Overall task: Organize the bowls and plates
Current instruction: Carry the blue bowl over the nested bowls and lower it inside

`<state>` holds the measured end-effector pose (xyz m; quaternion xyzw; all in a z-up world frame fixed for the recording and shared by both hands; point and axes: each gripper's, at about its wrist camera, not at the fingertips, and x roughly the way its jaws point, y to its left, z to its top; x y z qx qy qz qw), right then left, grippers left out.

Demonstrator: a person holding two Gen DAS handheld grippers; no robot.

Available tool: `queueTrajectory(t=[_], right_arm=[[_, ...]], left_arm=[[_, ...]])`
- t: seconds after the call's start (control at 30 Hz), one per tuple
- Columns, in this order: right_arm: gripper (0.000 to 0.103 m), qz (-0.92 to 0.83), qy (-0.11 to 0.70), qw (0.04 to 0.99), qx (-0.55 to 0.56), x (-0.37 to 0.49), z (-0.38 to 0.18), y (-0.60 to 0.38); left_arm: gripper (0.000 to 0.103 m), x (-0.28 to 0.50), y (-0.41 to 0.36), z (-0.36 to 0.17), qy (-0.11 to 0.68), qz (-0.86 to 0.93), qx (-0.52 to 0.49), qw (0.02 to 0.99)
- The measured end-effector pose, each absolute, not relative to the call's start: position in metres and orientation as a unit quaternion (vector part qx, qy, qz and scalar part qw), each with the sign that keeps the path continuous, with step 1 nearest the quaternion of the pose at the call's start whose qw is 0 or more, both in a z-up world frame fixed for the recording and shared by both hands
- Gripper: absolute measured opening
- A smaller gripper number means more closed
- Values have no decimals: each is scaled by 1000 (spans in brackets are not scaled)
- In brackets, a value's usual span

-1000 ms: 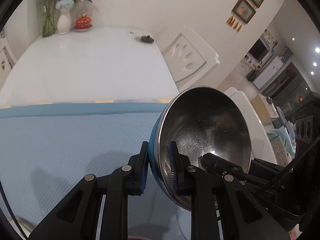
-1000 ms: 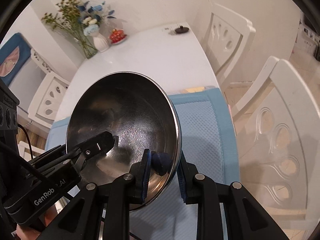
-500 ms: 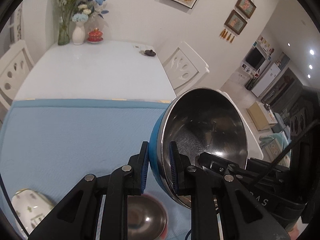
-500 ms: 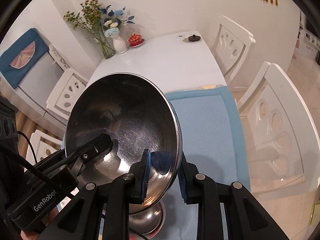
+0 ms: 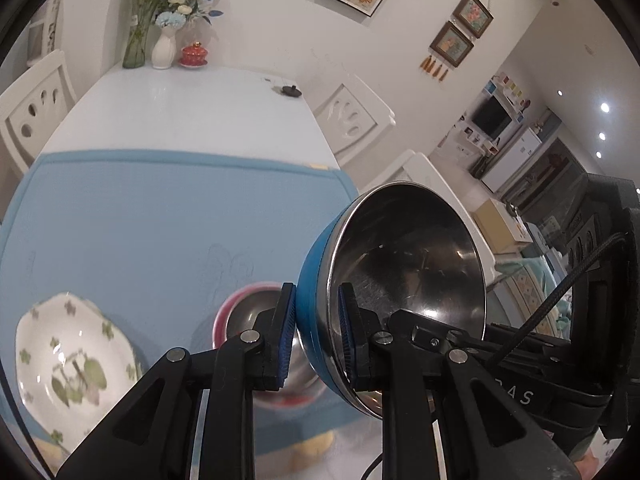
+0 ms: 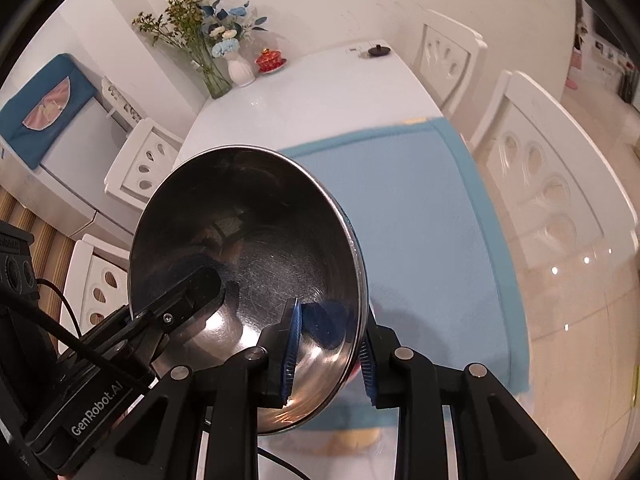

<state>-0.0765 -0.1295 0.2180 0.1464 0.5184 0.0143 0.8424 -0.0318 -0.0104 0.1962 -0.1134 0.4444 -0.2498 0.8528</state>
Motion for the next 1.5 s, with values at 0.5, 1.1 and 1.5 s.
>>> queueTrajectory(t=[0.5,1.1,1.5], right_arm=[[27,-10,534,826,180,-120,204,-109],[27,11,576,792,203,-71,152,-127],[28,26,596,777,203,-56,107,-135]], left_arm=[[19,-58,15,185,452,-283,-117,838],[19,-21,-15,139,477,-243,-57,843],[19,-11,-19,99,510,-219,-53,830]])
